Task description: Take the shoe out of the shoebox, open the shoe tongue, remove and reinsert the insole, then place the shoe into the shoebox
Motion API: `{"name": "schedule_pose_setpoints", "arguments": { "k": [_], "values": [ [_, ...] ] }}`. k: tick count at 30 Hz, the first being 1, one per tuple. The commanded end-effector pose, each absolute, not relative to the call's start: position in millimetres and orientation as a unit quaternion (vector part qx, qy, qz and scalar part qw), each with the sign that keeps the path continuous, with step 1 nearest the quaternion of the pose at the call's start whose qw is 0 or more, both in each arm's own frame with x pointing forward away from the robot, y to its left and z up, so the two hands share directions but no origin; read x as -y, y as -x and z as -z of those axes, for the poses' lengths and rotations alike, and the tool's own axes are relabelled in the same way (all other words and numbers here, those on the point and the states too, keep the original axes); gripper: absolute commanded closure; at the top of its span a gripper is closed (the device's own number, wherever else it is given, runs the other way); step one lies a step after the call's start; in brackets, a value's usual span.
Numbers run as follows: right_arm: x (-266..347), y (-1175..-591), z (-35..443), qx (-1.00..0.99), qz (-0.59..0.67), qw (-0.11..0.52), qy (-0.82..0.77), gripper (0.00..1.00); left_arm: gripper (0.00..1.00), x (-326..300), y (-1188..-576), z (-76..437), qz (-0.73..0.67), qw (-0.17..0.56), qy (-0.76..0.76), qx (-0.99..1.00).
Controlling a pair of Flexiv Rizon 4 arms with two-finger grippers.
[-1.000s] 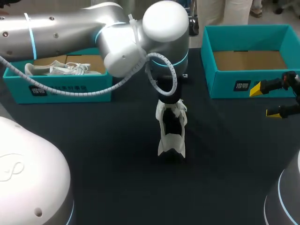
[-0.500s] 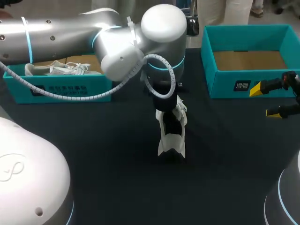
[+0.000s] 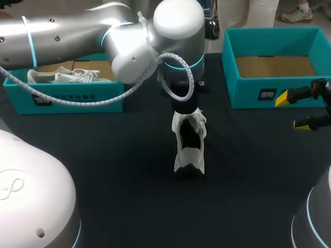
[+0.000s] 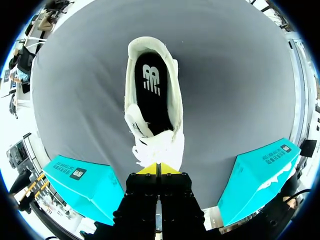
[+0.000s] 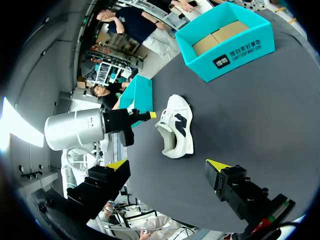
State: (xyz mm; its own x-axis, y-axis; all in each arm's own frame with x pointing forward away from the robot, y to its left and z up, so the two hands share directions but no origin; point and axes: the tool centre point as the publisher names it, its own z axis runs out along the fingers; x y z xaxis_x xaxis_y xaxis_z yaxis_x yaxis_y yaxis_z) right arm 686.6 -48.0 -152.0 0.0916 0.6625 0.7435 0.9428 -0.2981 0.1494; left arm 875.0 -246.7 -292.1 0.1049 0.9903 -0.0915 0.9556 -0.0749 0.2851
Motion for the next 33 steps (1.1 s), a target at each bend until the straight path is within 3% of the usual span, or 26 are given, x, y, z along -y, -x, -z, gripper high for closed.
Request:
{"name": "schedule_pose_setpoints", "arguments": {
  "k": [1, 16, 33],
  "values": [
    [48.0, -684.3, 152.4, 0.561, 0.372, 0.187, 0.715, 0.00, 1.00, 262.5, -879.7, 306.9, -0.061, 0.128, -0.735, -0.663],
    [48.0, -684.3, 152.4, 0.561, 0.372, 0.187, 0.715, 0.00, 1.00, 232.9, -847.2, 320.9, -0.071, 0.079, -0.709, -0.697],
    [48.0, -684.3, 152.4, 0.561, 0.372, 0.187, 0.715, 0.00, 1.00, 242.5, -834.7, 321.7, -0.056, 0.051, -0.643, -0.762]
  ]
}}
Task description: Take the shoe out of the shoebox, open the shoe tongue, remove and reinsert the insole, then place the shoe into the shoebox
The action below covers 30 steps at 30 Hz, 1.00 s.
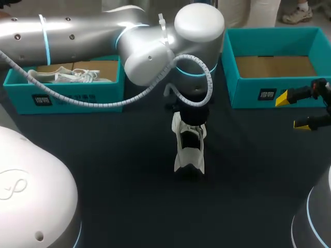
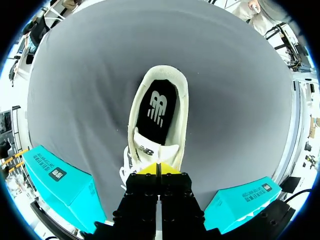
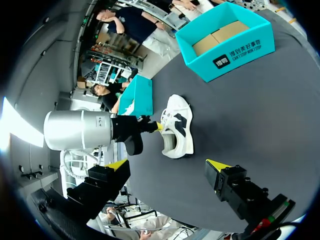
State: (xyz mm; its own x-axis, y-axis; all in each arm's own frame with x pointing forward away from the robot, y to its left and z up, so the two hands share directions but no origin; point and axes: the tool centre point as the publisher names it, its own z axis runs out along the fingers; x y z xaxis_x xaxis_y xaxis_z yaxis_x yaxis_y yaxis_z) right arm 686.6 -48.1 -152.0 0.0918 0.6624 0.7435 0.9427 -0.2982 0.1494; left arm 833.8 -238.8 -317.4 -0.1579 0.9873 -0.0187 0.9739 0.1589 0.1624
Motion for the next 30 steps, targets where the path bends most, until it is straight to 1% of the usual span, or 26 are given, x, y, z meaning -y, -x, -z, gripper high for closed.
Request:
{"name": "schedule_pose_setpoints", "arguments": {
  "k": [1, 4, 11, 27, 29, 30],
  "values": [
    [48.0, -684.3, 152.4, 0.561, 0.372, 0.187, 0.715, 0.00, 1.00, 242.9, -833.1, 323.0, -0.056, 0.044, -0.642, -0.763],
    [48.0, -684.3, 152.4, 0.561, 0.372, 0.187, 0.715, 0.00, 1.00, 241.8, -827.6, 324.9, -0.043, 0.025, -0.624, -0.779],
    [48.0, -684.3, 152.4, 0.561, 0.372, 0.187, 0.715, 0.00, 1.00, 239.8, -822.7, 321.7, -0.023, 0.047, -0.576, -0.815],
    [48.0, -684.3, 152.4, 0.561, 0.372, 0.187, 0.715, 0.00, 1.00, 239.3, -822.3, 318.8, -0.012, 0.045, -0.575, -0.817],
    [48.0, -684.3, 152.4, 0.561, 0.372, 0.187, 0.715, 0.00, 1.00, 236.9, -824.3, 309.6, 0.020, 0.035, -0.493, -0.869],
    [48.0, -684.3, 152.4, 0.561, 0.372, 0.187, 0.715, 0.00, 1.00, 238.1, -824.4, 306.9, -0.002, 0.035, -0.440, -0.897]
  ]
}}
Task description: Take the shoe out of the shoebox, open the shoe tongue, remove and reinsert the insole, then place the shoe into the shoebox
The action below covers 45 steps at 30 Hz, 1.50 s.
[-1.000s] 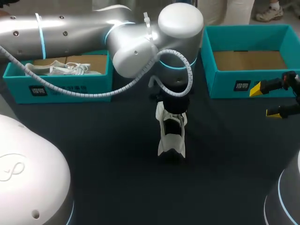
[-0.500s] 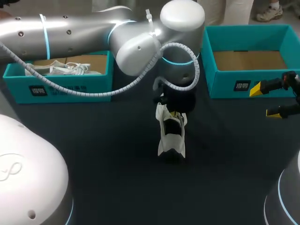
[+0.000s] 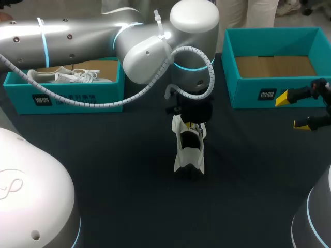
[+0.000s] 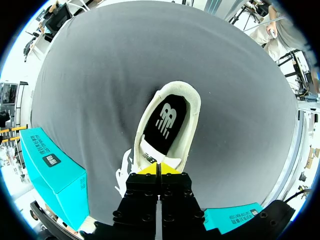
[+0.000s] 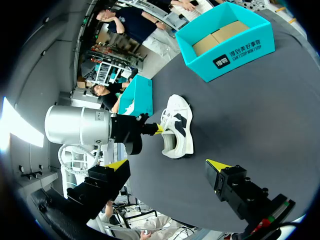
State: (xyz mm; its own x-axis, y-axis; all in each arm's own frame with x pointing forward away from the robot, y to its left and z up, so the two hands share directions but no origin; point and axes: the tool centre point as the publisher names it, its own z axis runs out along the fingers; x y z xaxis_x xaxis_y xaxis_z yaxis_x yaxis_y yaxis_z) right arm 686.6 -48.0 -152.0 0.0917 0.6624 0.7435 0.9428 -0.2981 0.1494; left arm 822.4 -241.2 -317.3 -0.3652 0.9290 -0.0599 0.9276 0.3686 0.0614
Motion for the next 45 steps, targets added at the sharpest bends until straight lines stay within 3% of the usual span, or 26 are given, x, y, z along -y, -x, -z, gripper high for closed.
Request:
{"name": "schedule_pose_setpoints", "arguments": {
  "k": [1, 7, 23, 37, 38, 39, 40, 41, 45],
  "values": [
    [48.0, -684.3, 152.4, 0.561, 0.372, 0.187, 0.715, 0.00, 1.00, 237.9, -821.0, 303.8, 0.006, 0.045, -0.420, -0.906],
    [48.0, -684.3, 152.4, 0.561, 0.372, 0.187, 0.715, 0.00, 1.00, 239.8, -796.7, 295.7, -0.041, 0.090, -0.255, -0.962],
    [48.0, -684.3, 152.4, 0.561, 0.372, 0.187, 0.715, 0.00, 1.00, 239.8, -796.7, 295.7, -0.041, 0.090, -0.255, -0.962],
    [48.0, -684.3, 152.4, 0.561, 0.372, 0.187, 0.715, 0.00, 1.00, 224.4, -766.8, 280.5, 0.013, 0.092, -0.144, -0.985],
    [48.0, -684.3, 152.4, 0.561, 0.372, 0.187, 0.715, 0.00, 0.73, 223.1, -763.8, 280.6, 0.013, 0.089, -0.146, -0.985],
    [48.0, -684.3, 152.4, 0.561, 0.372, 0.187, 0.715, 0.00, 0.56, 222.7, -762.1, 281.1, 0.007, 0.092, -0.144, -0.985],
    [48.0, -684.3, 152.4, 0.561, 0.372, 0.187, 0.715, 0.00, 0.08, 222.7, -759.0, 282.9, 0.007, 0.090, -0.138, -0.986],
    [48.0, -684.3, 152.4, 0.561, 0.372, 0.187, 0.715, 0.00, 0.00, 222.6, -756.7, 284.4, 0.007, 0.089, -0.137, -0.987],
    [48.0, -684.3, 152.4, 0.561, 0.372, 0.187, 0.715, 0.00, 0.00, 221.8, -746.9, 288.9, 0.018, 0.097, -0.130, -0.987]
  ]
}}
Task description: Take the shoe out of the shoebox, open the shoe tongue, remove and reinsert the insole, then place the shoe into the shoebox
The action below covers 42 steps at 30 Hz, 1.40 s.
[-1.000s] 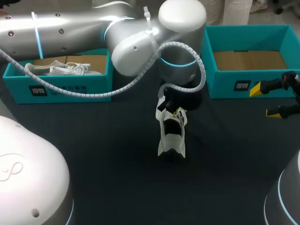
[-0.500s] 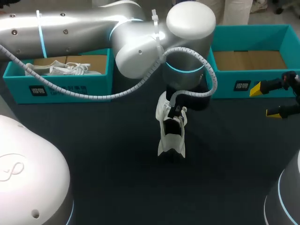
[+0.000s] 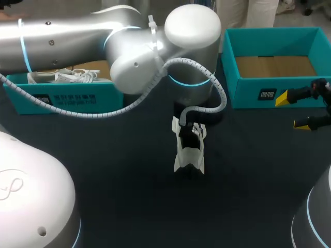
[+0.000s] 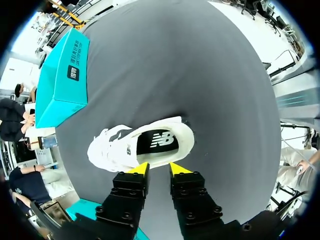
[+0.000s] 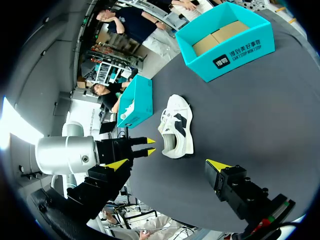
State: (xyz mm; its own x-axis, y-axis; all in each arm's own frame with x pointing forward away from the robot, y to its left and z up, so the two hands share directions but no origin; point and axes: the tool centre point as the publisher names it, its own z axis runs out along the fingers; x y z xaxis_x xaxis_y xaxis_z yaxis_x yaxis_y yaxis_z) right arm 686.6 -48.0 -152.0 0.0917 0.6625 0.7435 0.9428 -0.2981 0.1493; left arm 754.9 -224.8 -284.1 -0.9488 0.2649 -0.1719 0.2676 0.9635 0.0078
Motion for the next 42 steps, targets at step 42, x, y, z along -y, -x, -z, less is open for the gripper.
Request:
{"name": "schedule_pose_setpoints", "arguments": {
  "k": [42],
  "values": [
    [48.0, -684.3, 152.4, 0.561, 0.372, 0.187, 0.715, 0.00, 0.00, 236.0, -717.4, 391.3, 0.027, 0.093, -0.079, -0.992]
  ]
}}
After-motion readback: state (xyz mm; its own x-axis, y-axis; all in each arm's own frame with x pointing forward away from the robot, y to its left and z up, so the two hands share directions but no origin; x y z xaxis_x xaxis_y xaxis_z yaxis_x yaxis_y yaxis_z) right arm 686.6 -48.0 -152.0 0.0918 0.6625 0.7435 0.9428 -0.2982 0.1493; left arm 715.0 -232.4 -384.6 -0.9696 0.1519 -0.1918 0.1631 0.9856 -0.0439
